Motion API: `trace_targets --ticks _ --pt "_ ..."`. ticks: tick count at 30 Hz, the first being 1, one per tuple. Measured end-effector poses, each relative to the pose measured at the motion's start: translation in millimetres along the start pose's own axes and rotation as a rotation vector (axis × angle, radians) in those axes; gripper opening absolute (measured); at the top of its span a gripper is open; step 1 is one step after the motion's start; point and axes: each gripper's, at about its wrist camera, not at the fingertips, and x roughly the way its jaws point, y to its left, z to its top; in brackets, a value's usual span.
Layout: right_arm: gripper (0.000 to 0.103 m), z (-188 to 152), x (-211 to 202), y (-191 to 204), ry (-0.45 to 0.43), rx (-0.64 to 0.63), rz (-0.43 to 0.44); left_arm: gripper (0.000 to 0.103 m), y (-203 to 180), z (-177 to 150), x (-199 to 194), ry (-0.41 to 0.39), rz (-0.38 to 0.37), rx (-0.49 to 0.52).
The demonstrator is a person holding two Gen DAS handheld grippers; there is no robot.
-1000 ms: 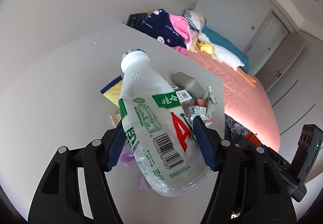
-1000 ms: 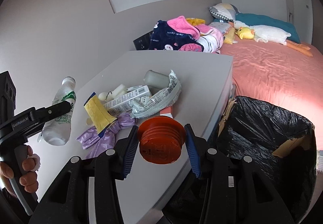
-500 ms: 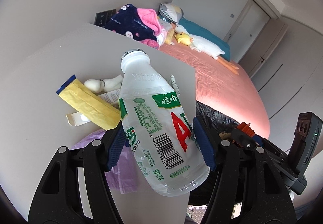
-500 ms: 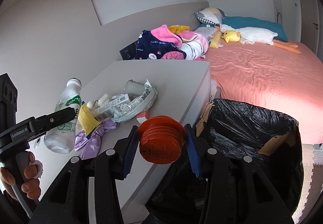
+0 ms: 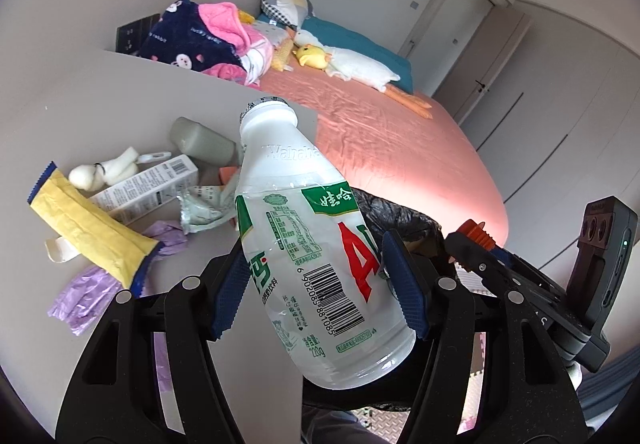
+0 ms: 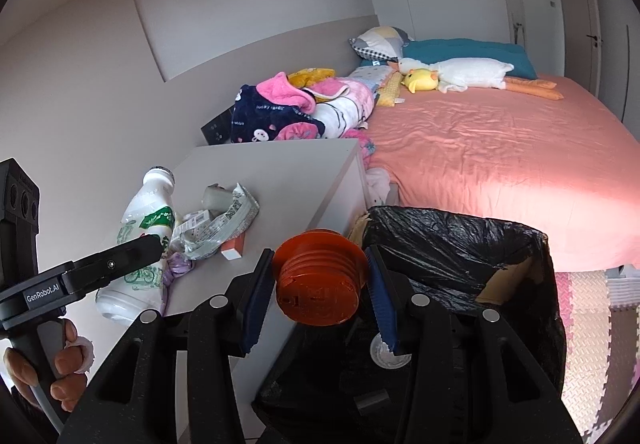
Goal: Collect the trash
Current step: 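Carry the bottle and orange lids over the trash bag and open both tools, then grasp the yellow packet with the left tool while the right tool grasps the foil wrapper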
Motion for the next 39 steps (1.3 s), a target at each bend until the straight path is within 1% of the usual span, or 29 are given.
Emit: trace_targets --ticks 10,12,14,15,16,17,18,19,21,26,34,39 --pt "0.047 -1 -11 -32 -0.017 0.055 -0.056 0.063 -31 -8 29 0.066 -0.078 0.048" --pt "0.047 0 -13 -40 -0.021 0.073 -0.064 0.064 -33 -10 34 0.092 -0.131 0.044" --pt "0.048 1 -17 -50 -0.026 0.12 -0.078 0.068 -36 -14 43 0.156 -0.241 0.038" --pt "0.057 2 -19 -57 -0.03 0.154 -0.086 0.084 -37 -15 48 0.185 -0.277 0.024" --pt "0.066 3 -23 -64 -0.039 0.185 -0.107 0.098 -36 -15 52 0.201 -0.298 0.001" --pt "0.08 3 -27 -68 -0.061 0.2 -0.138 0.097 -35 -16 54 0.204 -0.313 -0.016" --pt "0.081 4 -32 -71 -0.084 0.202 -0.167 0.097 -35 -17 56 0.209 -0.319 -0.023" --pt "0.081 4 -35 -73 -0.093 0.194 -0.186 0.097 -35 -18 57 0.212 -0.313 -0.023" --pt "0.082 5 -38 -78 -0.099 0.198 -0.196 0.097 -36 -20 58 0.212 -0.297 -0.015" --pt "0.081 4 -33 -79 -0.089 0.199 -0.191 0.097 -38 -23 51 0.193 -0.261 0.007" --pt "0.082 1 -24 -60 -0.083 0.145 -0.172 0.097 -27 -20 42 0.147 -0.173 0.026" --pt "0.081 1 -17 -46 -0.072 0.121 -0.155 0.097 -15 -19 36 0.121 -0.13 0.02"
